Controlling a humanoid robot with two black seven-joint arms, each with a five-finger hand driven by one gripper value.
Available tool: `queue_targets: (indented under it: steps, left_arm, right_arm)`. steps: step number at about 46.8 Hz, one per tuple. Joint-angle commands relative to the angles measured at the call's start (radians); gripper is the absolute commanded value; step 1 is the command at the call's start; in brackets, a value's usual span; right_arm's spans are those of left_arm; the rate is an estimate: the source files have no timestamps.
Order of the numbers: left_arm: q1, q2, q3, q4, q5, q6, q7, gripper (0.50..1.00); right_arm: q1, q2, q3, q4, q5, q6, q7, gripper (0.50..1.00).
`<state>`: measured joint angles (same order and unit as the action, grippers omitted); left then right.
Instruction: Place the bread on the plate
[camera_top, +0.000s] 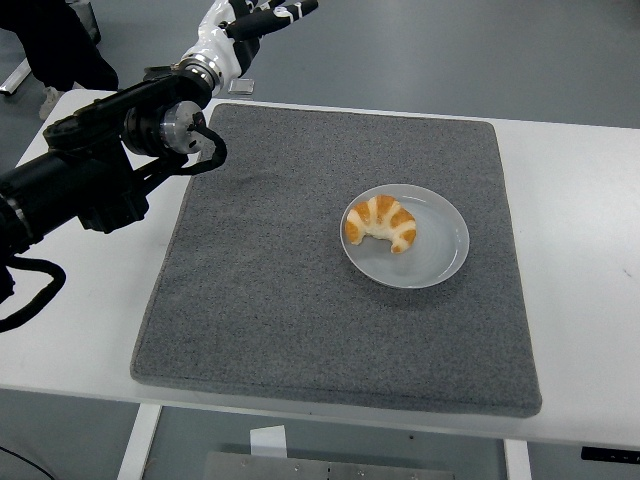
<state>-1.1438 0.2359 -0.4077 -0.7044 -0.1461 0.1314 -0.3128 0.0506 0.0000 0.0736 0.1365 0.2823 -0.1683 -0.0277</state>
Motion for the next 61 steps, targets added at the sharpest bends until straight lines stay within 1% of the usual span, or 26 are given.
queue_targets:
  steps: [1,13,18,31,45,61]
  left_arm:
    - [0.041,0.008,-0.063,-0.001,-0.029,-0.006,0.000,1.000]
    - [0.156,-0.003,-0.272,0.000,-0.033,-0.015,0.000,1.000]
    - [0.185,-0.004,-0.324,0.002,-0.035,-0.030,-0.002,1.000]
    - [0.191,-0.018,-0.330,0.008,-0.052,-0.036,-0.003,1.000]
    - [0.208,-0.027,-0.329,0.006,-0.041,-0.038,-0.006,1.000]
    - [0.208,-0.029,-0.329,0.008,-0.040,-0.062,-0.014,1.000]
  right_arm:
    - [0.000,0.000,0.000,0.000,0.000,0.001,0.000,0.952]
    - [-0.001,0.000,0.002,0.002,0.002,0.001,0.000,0.954]
    - [-0.001,0.000,0.002,0.002,0.002,0.001,0.000,0.952]
    - [0.005,0.000,0.002,-0.002,-0.002,0.003,-0.008,0.952]
    - [0.006,0.000,0.003,0.002,0.002,0.003,-0.005,0.952]
    - [0.006,0.000,0.008,0.012,0.003,0.004,-0.005,0.952]
